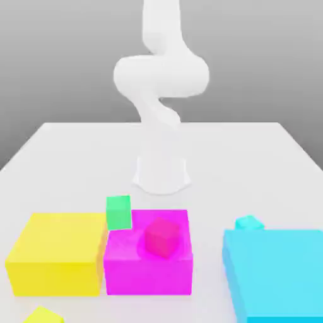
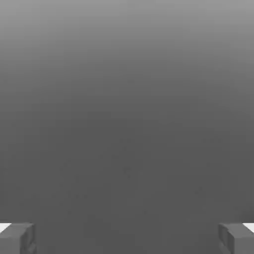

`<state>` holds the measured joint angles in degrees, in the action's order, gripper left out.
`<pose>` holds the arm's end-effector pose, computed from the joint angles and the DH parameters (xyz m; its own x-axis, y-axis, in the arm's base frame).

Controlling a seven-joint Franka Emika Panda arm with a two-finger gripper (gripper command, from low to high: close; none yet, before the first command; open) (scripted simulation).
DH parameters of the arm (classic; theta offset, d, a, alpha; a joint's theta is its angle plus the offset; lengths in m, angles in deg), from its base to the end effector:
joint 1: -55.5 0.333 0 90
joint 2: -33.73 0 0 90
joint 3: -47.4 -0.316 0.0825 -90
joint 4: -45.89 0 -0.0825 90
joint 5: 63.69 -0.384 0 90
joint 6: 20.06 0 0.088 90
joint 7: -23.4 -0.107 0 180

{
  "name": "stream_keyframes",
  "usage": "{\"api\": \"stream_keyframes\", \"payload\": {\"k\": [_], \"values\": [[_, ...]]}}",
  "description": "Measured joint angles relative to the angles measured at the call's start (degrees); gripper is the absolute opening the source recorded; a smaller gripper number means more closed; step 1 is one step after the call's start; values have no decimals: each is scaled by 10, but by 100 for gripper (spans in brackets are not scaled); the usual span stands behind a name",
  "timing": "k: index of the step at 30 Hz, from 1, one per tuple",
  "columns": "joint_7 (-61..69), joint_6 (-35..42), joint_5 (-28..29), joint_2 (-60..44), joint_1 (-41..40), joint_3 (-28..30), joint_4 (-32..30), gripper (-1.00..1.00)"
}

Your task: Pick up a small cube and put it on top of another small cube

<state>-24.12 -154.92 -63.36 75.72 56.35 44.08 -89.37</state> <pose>0.3738 0.0343 0.6614 0.5464 -0.6862 0.4802 -0.5105 -0.7274 -0.4586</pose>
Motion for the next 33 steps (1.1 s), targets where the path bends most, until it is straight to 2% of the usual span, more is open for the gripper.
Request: {"api": "stream_keyframes", "payload": {"k": [13,18,20,23,27,33], "values": [[-94,-191,8,-251,65,-162,-206,0],[-116,-281,-18,-367,119,-211,-297,0],[-117,-304,-30,-395,139,-223,-315,0],[-140,-325,-5,-422,140,-220,-313,0],[-188,-349,58,-456,145,-197,-303,0],[-264,-388,161,-510,204,-113,-289,0]]}}
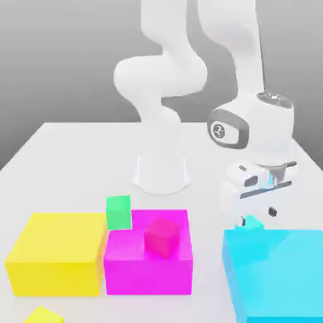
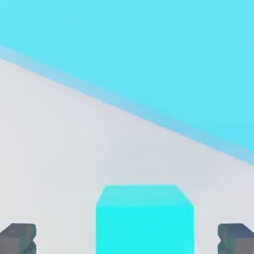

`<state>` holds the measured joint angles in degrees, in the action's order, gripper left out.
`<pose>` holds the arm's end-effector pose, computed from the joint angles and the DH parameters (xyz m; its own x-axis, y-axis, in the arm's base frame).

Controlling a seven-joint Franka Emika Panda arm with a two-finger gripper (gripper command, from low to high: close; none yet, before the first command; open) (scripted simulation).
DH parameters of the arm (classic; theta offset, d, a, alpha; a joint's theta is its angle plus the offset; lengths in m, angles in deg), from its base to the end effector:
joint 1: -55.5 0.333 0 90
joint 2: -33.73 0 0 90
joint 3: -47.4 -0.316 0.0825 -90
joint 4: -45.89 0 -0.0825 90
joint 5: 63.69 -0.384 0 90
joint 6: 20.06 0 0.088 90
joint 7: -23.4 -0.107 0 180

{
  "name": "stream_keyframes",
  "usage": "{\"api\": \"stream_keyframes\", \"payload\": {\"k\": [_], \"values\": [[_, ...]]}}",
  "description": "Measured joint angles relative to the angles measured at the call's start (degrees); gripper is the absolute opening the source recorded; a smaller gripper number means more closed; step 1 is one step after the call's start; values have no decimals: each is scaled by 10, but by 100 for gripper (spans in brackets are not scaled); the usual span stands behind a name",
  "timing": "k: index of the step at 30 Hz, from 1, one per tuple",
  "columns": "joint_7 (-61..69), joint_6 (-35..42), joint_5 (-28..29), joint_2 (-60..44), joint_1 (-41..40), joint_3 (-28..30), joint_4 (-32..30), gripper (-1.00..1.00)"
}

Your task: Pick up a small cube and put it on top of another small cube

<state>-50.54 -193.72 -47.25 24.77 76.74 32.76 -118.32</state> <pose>0.2636 0.2244 0.1569 0.9277 -0.3734 0.0028 -0.3733 -0.9275 -0.0196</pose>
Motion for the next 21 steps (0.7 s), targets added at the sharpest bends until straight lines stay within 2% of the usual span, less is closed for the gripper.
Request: {"api": "stream_keyframes", "payload": {"k": [6,7,14,18,21], "values": [[-42,-45,60,-54,91,109,6,0],[-45,-52,65,-63,105,125,6,-100],[-47,-54,69,-64,108,128,7,-100],[-30,-29,41,-34,62,74,5,-100],[0,-8,-1,-7,26,25,1,-100]]}}
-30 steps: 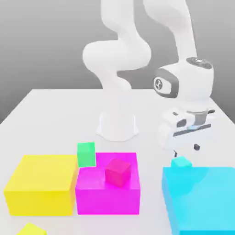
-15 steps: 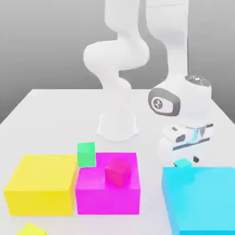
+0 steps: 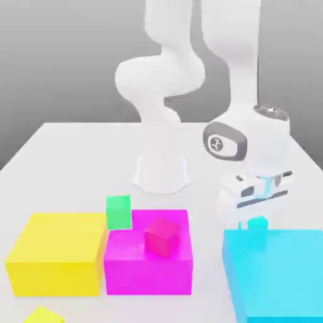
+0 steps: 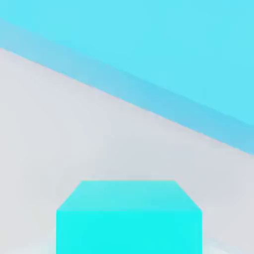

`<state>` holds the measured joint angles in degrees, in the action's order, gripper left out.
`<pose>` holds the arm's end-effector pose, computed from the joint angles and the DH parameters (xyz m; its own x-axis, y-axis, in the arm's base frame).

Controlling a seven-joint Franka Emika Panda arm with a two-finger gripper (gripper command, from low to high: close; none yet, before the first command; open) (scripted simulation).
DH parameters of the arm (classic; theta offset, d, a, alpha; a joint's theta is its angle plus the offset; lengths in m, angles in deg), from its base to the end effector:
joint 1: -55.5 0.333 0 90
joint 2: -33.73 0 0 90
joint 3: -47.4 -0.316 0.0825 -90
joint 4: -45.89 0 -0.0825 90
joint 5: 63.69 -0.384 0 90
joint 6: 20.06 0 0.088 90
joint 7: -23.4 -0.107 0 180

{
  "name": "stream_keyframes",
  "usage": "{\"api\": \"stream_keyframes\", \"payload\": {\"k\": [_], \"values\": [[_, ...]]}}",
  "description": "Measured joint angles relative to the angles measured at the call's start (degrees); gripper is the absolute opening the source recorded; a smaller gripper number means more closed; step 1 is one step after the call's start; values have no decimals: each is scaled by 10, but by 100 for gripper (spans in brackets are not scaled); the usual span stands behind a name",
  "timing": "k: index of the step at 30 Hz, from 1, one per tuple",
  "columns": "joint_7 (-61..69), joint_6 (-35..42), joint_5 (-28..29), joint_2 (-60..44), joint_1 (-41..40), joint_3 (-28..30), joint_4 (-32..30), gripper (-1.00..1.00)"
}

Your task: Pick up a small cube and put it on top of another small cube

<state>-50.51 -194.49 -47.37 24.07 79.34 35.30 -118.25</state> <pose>0.2632 0.2242 0.1536 0.9277 -0.3734 0.0032 -0.3733 -0.9275 -0.0199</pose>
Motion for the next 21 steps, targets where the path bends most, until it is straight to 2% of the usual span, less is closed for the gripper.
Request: {"api": "stream_keyframes", "payload": {"k": [5,11,14,21], "values": [[62,34,-85,45,-38,-60,-10,-100],[125,71,-167,95,-42,-85,-25,-100],[130,95,-185,119,-46,-75,-29,-100],[-30,245,-174,195,-165,-3,40,-100]]}}
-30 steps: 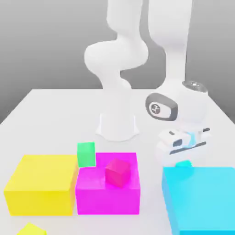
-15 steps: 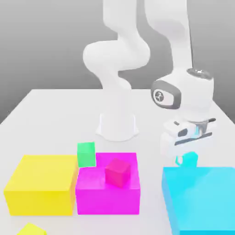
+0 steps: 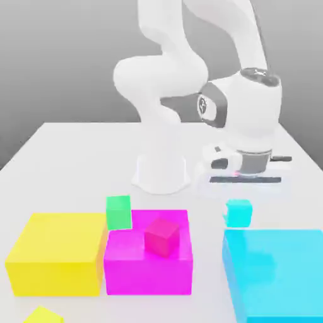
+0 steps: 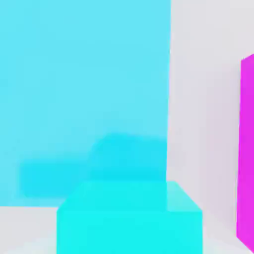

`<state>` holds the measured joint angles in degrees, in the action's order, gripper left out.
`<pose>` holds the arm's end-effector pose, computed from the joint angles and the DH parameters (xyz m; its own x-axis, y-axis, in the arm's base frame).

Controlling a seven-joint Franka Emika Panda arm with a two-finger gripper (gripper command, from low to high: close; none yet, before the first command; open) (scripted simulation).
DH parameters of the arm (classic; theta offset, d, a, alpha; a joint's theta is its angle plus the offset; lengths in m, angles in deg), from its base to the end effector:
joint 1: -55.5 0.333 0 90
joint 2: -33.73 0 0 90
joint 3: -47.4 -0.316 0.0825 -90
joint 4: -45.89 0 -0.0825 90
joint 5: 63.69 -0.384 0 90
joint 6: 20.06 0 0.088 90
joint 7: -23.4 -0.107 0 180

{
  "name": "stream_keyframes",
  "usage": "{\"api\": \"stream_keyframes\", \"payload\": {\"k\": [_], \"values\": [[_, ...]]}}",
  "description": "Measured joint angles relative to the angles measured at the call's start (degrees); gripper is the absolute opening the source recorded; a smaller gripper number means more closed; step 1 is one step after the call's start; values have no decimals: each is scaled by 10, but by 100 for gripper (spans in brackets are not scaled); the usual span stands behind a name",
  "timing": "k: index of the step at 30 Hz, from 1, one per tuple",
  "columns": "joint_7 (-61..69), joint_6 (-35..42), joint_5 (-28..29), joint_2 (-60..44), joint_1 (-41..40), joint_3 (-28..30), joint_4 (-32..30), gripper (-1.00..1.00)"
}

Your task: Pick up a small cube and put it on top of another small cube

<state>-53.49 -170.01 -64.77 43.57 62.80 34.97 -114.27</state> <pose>0.3555 0.1228 0.2567 0.5257 -0.8503 0.0246 -0.8507 -0.5255 0.0159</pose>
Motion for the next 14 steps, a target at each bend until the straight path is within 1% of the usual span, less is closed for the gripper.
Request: {"api": "stream_keyframes", "payload": {"k": [5,6,8,10,11,14], "values": [[-106,109,-11,61,-84,52,51,-100],[-129,119,-11,63,-102,61,60,-100],[-151,97,-9,42,-118,68,60,-100],[-158,56,-7,9,-122,69,51,-100],[-159,41,-6,-2,-123,69,48,100],[-159,41,-6,-2,-123,69,48,100]]}}
